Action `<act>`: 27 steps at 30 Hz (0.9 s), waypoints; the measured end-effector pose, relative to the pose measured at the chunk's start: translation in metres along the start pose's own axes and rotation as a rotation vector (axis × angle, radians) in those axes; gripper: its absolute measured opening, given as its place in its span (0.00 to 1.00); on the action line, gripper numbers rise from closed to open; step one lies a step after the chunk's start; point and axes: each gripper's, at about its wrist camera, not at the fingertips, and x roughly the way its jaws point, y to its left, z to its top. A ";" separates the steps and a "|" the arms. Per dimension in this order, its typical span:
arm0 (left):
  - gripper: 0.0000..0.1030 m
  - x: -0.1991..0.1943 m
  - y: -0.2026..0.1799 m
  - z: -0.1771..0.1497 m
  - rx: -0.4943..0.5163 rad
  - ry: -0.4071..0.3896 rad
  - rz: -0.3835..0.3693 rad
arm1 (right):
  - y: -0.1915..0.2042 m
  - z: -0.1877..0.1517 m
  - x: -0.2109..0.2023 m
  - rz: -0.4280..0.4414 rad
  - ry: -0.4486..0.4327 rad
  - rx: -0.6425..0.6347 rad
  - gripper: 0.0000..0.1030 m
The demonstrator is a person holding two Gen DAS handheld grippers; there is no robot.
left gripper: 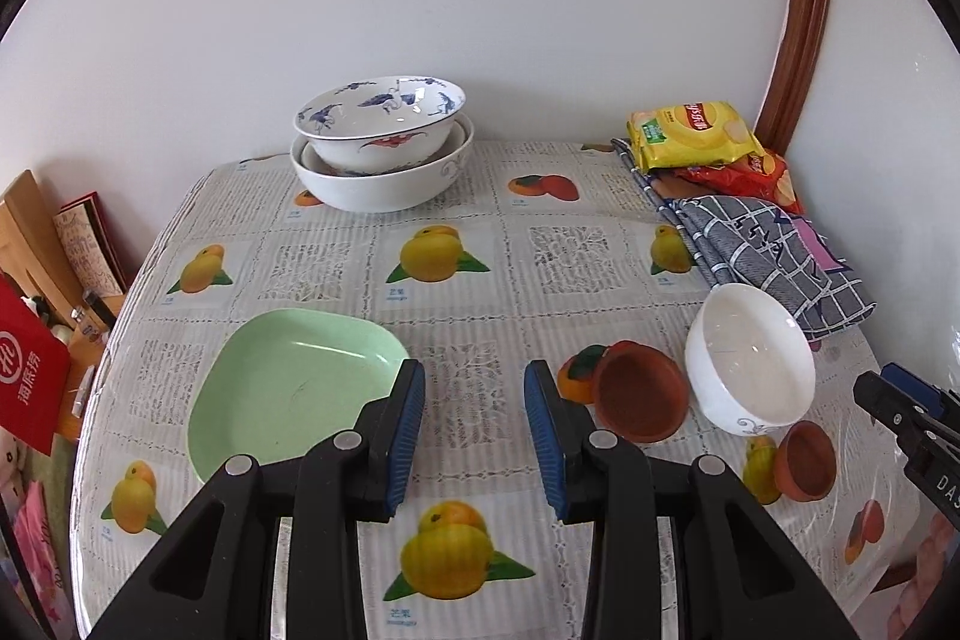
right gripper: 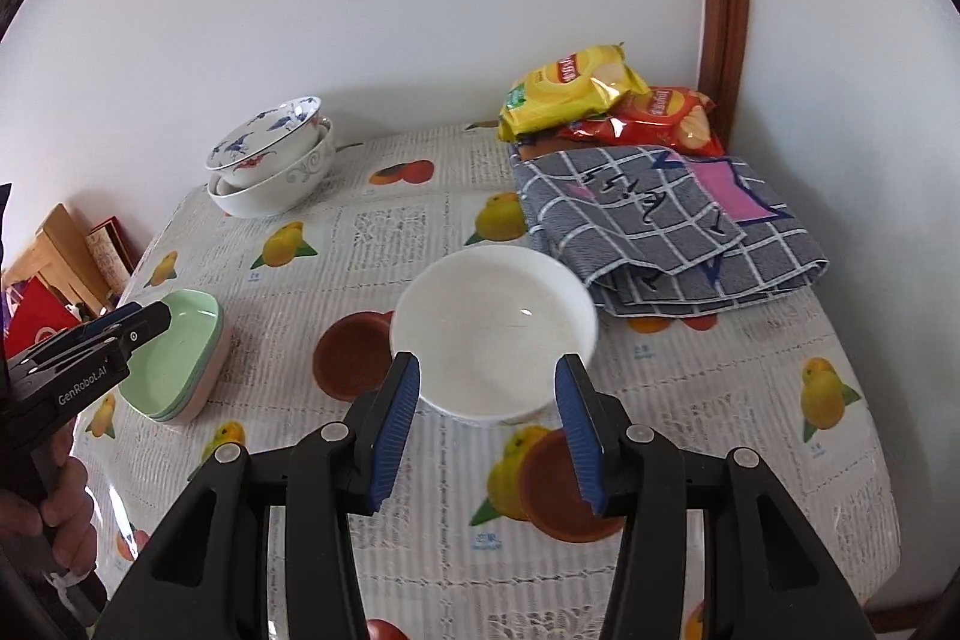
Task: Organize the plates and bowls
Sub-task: 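Move the right gripper to one brown clay dish while the left approaches the other, then close the right gripper on a brown clay dish rim while the left grips the other dish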
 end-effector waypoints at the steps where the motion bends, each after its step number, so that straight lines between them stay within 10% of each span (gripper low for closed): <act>1: 0.32 0.001 -0.004 0.000 -0.004 0.002 -0.007 | -0.006 -0.002 -0.001 -0.011 0.006 0.001 0.46; 27: 0.32 0.100 -0.061 -0.011 -0.022 0.242 -0.090 | -0.071 -0.063 0.057 -0.032 0.151 0.104 0.43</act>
